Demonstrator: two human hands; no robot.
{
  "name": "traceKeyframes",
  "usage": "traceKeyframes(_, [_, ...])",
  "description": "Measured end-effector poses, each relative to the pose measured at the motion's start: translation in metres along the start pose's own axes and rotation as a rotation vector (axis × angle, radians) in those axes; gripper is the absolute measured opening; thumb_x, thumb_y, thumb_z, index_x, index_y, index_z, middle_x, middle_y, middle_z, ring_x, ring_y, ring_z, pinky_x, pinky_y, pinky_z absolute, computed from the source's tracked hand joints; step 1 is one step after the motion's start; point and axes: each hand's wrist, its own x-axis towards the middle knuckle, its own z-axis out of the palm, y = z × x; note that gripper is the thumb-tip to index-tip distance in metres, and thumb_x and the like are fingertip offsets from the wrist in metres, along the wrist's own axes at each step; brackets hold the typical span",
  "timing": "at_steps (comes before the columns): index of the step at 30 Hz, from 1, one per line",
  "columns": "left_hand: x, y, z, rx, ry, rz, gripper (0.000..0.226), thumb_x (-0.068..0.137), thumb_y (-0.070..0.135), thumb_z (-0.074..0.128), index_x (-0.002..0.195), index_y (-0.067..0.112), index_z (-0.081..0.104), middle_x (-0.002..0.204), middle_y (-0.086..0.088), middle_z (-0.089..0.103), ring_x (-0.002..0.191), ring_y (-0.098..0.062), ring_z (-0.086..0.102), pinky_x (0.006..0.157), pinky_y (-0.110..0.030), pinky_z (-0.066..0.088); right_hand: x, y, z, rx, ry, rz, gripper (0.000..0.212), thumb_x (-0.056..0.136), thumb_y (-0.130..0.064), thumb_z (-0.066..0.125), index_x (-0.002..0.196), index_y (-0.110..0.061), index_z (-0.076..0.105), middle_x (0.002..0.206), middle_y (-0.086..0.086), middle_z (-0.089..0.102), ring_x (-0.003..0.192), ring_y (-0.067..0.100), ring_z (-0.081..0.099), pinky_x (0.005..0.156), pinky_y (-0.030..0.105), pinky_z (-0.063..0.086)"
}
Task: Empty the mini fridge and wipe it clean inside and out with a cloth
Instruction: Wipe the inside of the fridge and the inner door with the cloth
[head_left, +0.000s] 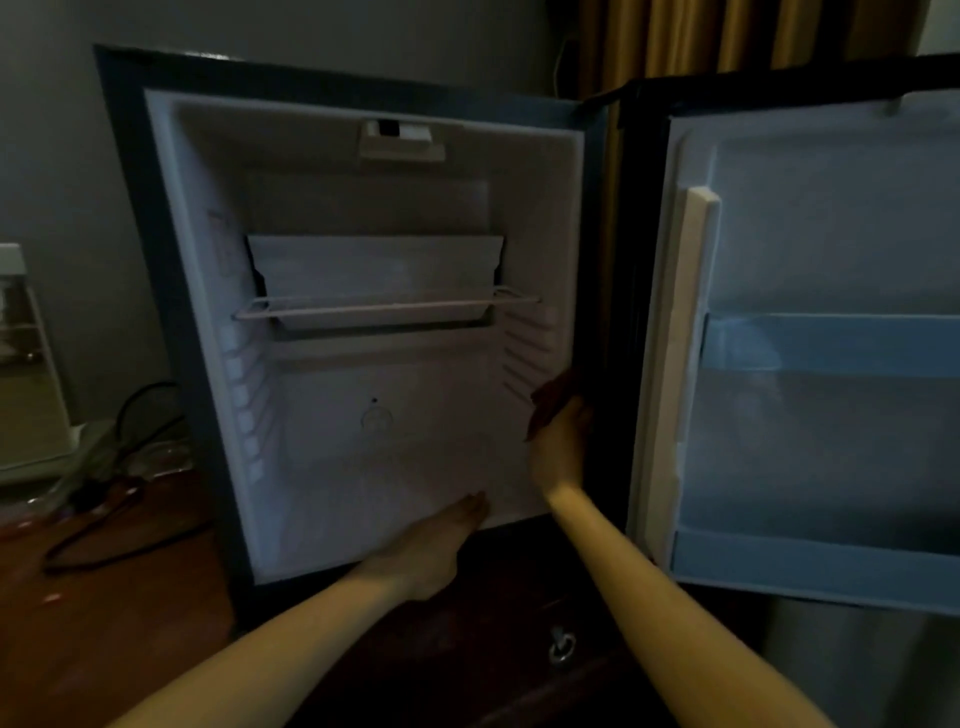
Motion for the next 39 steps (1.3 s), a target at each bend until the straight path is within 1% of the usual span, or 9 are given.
traceKeyframes(4, [-0.017, -0.017, -0.008, 0.126, -0.040, -0.033, 0.071, 0.100, -0.001, 0.038, 0.154, 0.021, -0.004, 0.155, 0.012, -0.009, 0.146, -0.006, 0.001, 0.110, -0.012, -0.007, -0.045, 0.043, 0.026, -0.130, -0.052, 0.130, 0.046, 0.104, -0.013, 0.035, 0.145, 0.005, 0.024, 0.145, 0.020, 0.035, 0.132, 0.030, 0.037, 0.104, 0.022, 0.024])
traceKeyframes(8, [-0.048, -0.029, -0.019, 0.107, -0.005, -0.128, 0.079, 0.091, -0.016, 0.029, 0.154, 0.021, 0.000, 0.159, 0.010, -0.005, 0.147, -0.006, -0.002, 0.110, -0.012, -0.008, -0.065, 0.070, 0.070, -0.326, -0.097, 0.270, 0.051, 0.103, -0.015, 0.011, 0.144, 0.009, 0.029, 0.145, 0.033, 0.033, 0.131, 0.044, 0.037, 0.110, 0.044, 0.026])
traceKeyframes(11, [-0.074, -0.038, -0.027, 0.134, 0.038, -0.135, 0.077, 0.091, -0.016, 0.030, 0.154, 0.019, 0.003, 0.160, 0.007, -0.004, 0.147, -0.007, -0.003, 0.110, -0.012, -0.009, -0.069, 0.049, 0.090, -0.460, -0.220, 0.336, 0.052, 0.102, -0.017, 0.013, 0.148, 0.007, 0.019, 0.151, 0.033, 0.020, 0.137, 0.047, 0.025, 0.114, 0.054, 0.018])
traceKeyframes(13, [-0.091, -0.042, -0.029, 0.174, 0.035, -0.154, 0.076, 0.090, -0.016, 0.032, 0.154, 0.015, 0.004, 0.161, 0.003, -0.003, 0.148, -0.009, -0.002, 0.114, -0.016, -0.007, -0.100, 0.014, 0.096, -0.364, -0.274, 0.384, 0.055, 0.100, -0.016, 0.007, 0.147, 0.011, 0.013, 0.152, 0.033, 0.015, 0.140, 0.045, 0.018, 0.116, 0.048, 0.012])
traceKeyframes(17, [-0.134, -0.053, -0.036, 0.144, 0.153, -0.207, 0.065, 0.095, -0.004, 0.041, 0.152, 0.011, 0.016, 0.159, -0.004, 0.013, 0.146, -0.021, 0.021, 0.115, -0.020, 0.008, -0.158, -0.038, 0.124, 0.032, -0.367, 0.534, 0.069, 0.097, -0.018, 0.049, 0.143, 0.013, 0.009, 0.153, 0.029, 0.011, 0.144, 0.040, 0.011, 0.117, 0.037, 0.009])
traceKeyframes(21, [-0.158, -0.063, -0.039, 0.183, 0.160, -0.209, 0.064, 0.098, 0.003, 0.041, 0.152, 0.016, 0.009, 0.153, 0.007, 0.011, 0.145, -0.015, 0.023, 0.110, -0.011, 0.008, -0.168, -0.059, 0.137, 0.216, -0.415, 0.636, 0.075, 0.096, -0.015, 0.054, 0.146, 0.007, 0.003, 0.156, 0.027, -0.002, 0.146, 0.037, 0.002, 0.117, 0.035, 0.004])
traceKeyframes(24, [-0.160, -0.062, -0.041, 0.150, 0.136, -0.154, 0.075, 0.093, -0.003, 0.042, 0.149, 0.022, -0.001, 0.154, 0.011, -0.002, 0.148, -0.011, 0.011, 0.112, -0.011, 0.005, -0.157, -0.050, 0.134, 0.174, -0.390, 0.614, 0.075, 0.096, -0.015, 0.054, 0.145, 0.009, 0.004, 0.155, 0.029, 0.001, 0.145, 0.039, 0.003, 0.118, 0.036, 0.004])
traceKeyframes(30, [-0.191, -0.066, -0.048, 0.204, 0.120, -0.211, 0.080, 0.086, -0.010, 0.040, 0.155, 0.021, 0.013, 0.161, 0.008, 0.002, 0.148, -0.008, 0.009, 0.114, -0.018, 0.017, -0.158, -0.021, 0.131, 0.075, -0.197, 0.524, 0.064, 0.094, -0.008, 0.051, 0.141, 0.016, 0.015, 0.151, 0.035, 0.012, 0.142, 0.043, 0.012, 0.117, 0.038, 0.007])
traceKeyframes(39, [-0.260, -0.098, -0.060, 0.105, 0.224, -0.480, 0.079, 0.086, -0.012, 0.038, 0.154, 0.020, 0.015, 0.160, 0.009, 0.008, 0.147, -0.008, 0.006, 0.114, -0.015, 0.005, -0.258, -0.076, 0.179, -0.093, -0.552, 0.283, 0.058, 0.097, -0.009, 0.043, 0.147, 0.004, 0.015, 0.154, 0.024, 0.010, 0.144, 0.034, 0.012, 0.117, 0.039, 0.017])
